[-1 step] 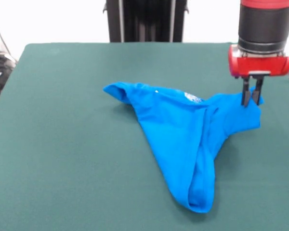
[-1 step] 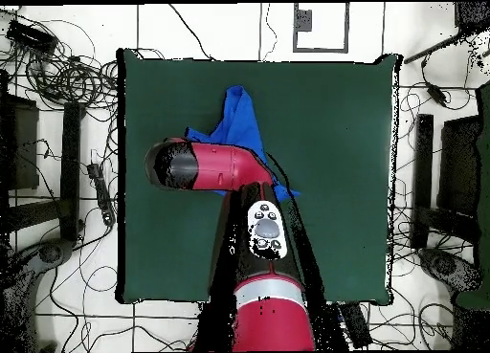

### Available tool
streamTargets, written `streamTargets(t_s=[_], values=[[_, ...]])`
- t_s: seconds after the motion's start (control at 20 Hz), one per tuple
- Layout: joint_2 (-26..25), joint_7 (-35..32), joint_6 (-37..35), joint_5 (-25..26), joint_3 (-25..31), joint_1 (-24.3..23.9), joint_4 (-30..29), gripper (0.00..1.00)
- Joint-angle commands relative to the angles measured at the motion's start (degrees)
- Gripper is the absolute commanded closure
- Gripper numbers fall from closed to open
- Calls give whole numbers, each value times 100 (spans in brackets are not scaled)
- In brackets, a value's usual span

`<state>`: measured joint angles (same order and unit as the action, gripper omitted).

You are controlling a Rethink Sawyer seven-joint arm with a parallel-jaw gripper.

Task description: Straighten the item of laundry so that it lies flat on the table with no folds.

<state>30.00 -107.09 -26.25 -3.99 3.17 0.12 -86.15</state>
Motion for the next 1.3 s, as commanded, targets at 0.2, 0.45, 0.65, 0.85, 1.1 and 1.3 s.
streamTargets(t_s=[0.2, 0.45, 0.65, 0.85, 1.1, 1.3], values=[[-17, -1317, -98, -337, 115, 121, -752, 100], [458, -1429, 330, -220, 23, 138, -1597, 100], [773, -1506, 770, -110, -56, 101, -2255, 100], [633, -1430, 1250, -47, 1, -36, -2514, 100], [281, -1292, 1707, -38, 111, -176, -2555, 100], [218, -1321, 1860, -148, 224, -213, -2667, 100]])
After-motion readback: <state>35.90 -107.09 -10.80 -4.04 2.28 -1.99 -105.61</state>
